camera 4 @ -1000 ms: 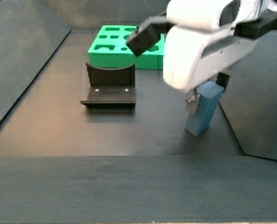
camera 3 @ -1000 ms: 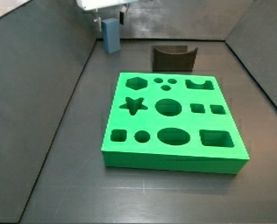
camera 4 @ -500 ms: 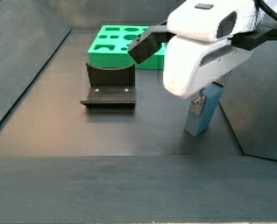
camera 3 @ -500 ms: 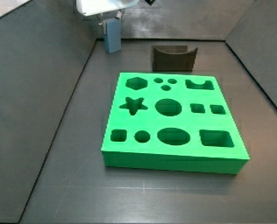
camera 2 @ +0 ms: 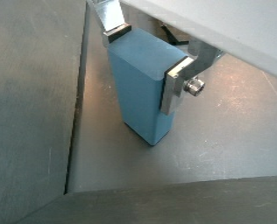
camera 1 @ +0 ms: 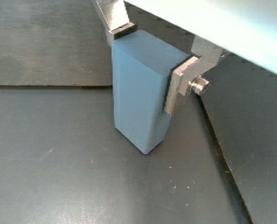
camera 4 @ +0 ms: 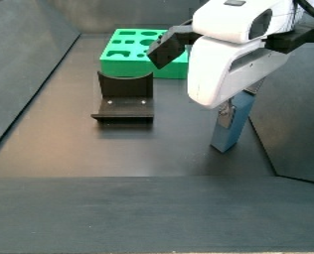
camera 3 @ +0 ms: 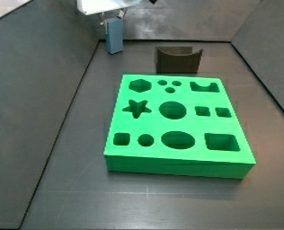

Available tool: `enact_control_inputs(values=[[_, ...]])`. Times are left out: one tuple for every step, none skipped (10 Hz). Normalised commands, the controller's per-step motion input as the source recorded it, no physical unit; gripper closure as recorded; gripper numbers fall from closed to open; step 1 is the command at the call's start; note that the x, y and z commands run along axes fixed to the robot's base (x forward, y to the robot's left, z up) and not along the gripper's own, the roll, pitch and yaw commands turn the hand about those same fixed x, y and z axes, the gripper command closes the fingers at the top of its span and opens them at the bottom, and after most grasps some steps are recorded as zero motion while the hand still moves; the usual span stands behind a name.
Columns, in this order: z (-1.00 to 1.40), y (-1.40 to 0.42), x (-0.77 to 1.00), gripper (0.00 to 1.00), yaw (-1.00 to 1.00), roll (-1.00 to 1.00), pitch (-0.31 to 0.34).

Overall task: Pick up the rectangle object. Move up. Move to above the board. Insert the rectangle object.
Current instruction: Pick up the rectangle object, then move up.

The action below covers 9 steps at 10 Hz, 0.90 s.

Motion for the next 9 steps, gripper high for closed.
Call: enact_control_inputs(values=[[0.00, 0.00, 0.00, 1.00, 0.00, 0.00, 0.000], [0.00, 0.00, 0.00, 1.00, 0.00, 0.00, 0.000], [0.00, 0.00, 0.00, 1.00, 0.00, 0.00, 0.000], [0.00, 0.00, 0.00, 1.00, 0.00, 0.00, 0.000], [0.00, 0.00, 0.00, 1.00, 0.00, 0.00, 0.000], [0.83, 0.00, 0.00, 1.00, 0.00, 0.00, 0.000], [0.83, 0.03, 0.04, 1.00, 0.00, 0.00, 0.026], [0.68, 0.04, 0.01, 1.00, -0.01, 0.02, 0.081], [0.56, 0.03, 0.00, 1.00, -0.02, 0.04, 0.096]])
